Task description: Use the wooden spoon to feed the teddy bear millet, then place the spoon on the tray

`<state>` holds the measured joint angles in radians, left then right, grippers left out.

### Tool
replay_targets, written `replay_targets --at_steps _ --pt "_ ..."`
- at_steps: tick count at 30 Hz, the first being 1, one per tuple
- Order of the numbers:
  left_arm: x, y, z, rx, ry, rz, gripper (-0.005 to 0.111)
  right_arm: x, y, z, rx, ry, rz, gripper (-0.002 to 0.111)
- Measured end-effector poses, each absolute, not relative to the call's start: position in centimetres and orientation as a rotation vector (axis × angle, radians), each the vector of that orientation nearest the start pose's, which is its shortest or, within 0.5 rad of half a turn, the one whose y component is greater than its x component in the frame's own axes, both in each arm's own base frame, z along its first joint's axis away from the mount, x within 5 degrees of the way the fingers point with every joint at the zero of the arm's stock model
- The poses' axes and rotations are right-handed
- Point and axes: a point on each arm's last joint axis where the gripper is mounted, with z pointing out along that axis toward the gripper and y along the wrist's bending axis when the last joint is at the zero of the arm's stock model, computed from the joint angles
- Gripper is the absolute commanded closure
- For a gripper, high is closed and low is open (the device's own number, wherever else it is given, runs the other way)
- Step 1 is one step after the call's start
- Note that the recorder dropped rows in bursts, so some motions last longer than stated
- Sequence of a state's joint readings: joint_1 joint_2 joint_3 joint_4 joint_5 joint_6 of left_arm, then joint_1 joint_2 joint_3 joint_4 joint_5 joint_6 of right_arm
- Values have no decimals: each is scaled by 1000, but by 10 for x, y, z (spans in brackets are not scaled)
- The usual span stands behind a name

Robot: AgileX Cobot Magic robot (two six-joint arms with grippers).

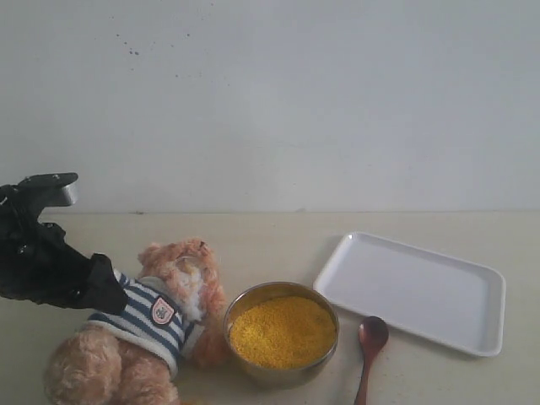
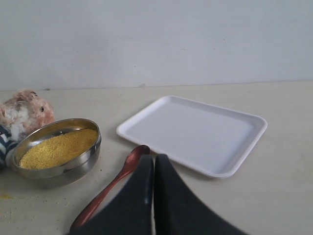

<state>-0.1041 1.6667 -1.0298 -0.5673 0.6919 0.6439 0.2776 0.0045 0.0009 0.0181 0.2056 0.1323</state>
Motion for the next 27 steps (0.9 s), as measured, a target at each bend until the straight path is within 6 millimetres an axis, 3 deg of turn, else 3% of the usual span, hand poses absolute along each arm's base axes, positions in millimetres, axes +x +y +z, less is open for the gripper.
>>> replay_targets --at_steps 8,19,24,25,27 --pt "333 -71 188 488 2606 -525 29 54 16 194 -113 1701 324 108" --pt "349 -74 140 442 2634 -564 32 54 16 194 -113 1701 324 108" --pt "354 -76 136 380 2605 -592 79 54 16 194 -113 1701 324 108" --pt "354 -76 136 378 2603 -592 95 54 16 194 -113 1701 324 108" --pt "354 -75 137 375 2599 -593 103 54 16 194 -113 1701 324 108"
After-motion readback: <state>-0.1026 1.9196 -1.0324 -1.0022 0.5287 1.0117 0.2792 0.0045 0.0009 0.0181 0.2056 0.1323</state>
